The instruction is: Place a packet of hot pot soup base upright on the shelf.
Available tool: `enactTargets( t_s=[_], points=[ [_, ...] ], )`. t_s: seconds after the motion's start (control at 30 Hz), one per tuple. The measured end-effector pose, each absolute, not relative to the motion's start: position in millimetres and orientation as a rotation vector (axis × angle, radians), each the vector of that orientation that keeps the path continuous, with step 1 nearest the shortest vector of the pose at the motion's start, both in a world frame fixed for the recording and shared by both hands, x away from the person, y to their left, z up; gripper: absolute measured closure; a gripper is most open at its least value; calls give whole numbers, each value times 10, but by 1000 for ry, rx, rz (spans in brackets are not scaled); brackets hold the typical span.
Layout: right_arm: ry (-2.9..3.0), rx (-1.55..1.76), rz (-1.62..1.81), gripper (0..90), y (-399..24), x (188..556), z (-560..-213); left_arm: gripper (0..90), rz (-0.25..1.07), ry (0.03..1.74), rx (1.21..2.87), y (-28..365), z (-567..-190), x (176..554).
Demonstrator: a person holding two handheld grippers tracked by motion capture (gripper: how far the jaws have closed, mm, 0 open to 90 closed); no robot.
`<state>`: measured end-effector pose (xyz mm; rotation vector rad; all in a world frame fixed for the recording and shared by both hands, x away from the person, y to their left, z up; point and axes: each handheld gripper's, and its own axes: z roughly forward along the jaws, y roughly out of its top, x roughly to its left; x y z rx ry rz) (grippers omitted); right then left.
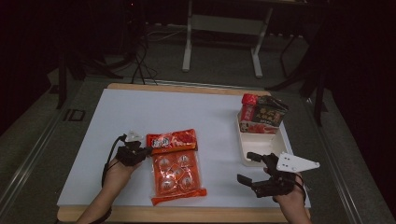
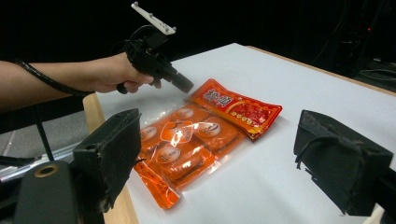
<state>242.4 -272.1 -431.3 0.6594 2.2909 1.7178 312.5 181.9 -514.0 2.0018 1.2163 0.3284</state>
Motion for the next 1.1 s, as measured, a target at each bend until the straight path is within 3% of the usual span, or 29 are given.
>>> enactTargets(
  t_s=[0.07,0.37,0.53,0.87,1.1],
  points=[
    [2293,658,1715,148,-2717,2425,-4314,719,339,1217,1981,1839,-5140,3128],
    [2286,659,1712,147,-2736,2418,-4310,572,391,1218,1919,2019,-5145,3219],
    [2292,656,1708,148,-2730,2416,-4319,494,354,1240,1900,2059,-5235,3335],
    [2288,659,1702,148,-2751,2406,-4322,449,253,1290,1889,2070,-5399,3579],
    [2284,662,1707,147,-2769,2409,-4322,539,211,1278,1919,2044,-5438,3634]
  ],
)
